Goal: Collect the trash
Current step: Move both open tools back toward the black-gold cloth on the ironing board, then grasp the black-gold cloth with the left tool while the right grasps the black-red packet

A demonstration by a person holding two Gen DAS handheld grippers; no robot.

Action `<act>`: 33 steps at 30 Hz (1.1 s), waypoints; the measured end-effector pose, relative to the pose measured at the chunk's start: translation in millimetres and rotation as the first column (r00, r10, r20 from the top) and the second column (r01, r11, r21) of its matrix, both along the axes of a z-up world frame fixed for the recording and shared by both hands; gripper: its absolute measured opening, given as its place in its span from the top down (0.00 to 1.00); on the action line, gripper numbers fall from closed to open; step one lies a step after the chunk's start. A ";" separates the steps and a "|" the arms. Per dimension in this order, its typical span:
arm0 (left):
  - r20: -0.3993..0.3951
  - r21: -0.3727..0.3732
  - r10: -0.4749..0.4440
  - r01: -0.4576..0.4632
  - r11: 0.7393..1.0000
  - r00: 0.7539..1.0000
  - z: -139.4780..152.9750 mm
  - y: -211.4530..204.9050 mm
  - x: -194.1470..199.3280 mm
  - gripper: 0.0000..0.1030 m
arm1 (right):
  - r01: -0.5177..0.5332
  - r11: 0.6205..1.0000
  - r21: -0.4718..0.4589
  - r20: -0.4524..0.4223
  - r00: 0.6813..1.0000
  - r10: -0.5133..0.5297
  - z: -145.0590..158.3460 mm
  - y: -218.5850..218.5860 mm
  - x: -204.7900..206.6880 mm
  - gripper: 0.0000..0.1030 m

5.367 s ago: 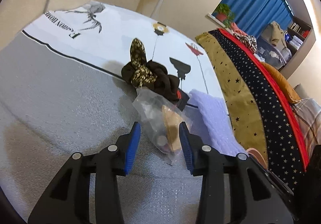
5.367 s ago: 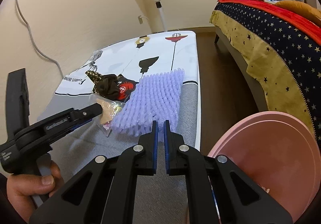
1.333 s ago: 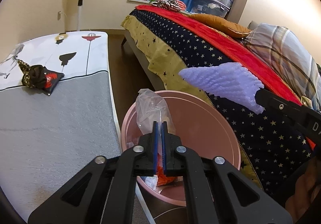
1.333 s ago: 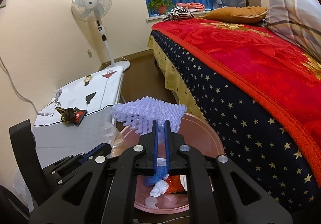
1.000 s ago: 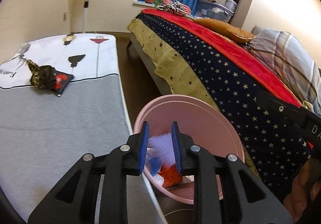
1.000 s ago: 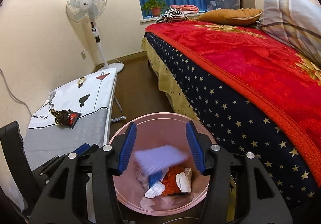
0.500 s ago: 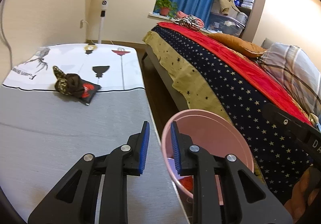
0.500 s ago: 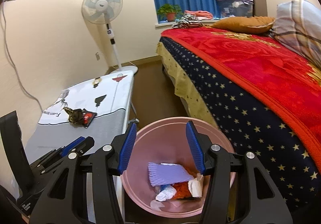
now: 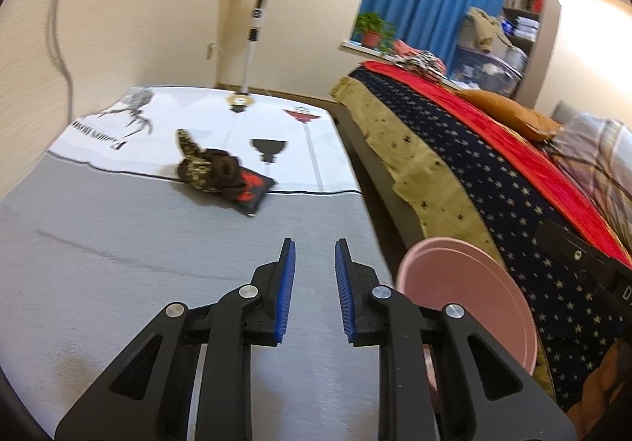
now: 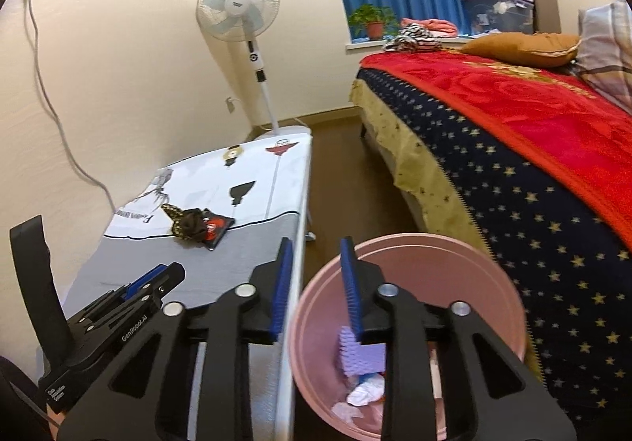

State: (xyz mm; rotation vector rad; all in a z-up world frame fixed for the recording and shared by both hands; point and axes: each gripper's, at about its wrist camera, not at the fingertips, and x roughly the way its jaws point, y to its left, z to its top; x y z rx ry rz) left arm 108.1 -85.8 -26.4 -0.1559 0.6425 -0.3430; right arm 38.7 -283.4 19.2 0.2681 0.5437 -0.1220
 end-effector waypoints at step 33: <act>-0.092 -0.082 0.168 -0.175 0.981 0.982 -28.0 48.4 108.2 0.75 | -0.208 0.963 0.170 -0.042 0.975 0.218 -54.5 33.9 119.4 0.89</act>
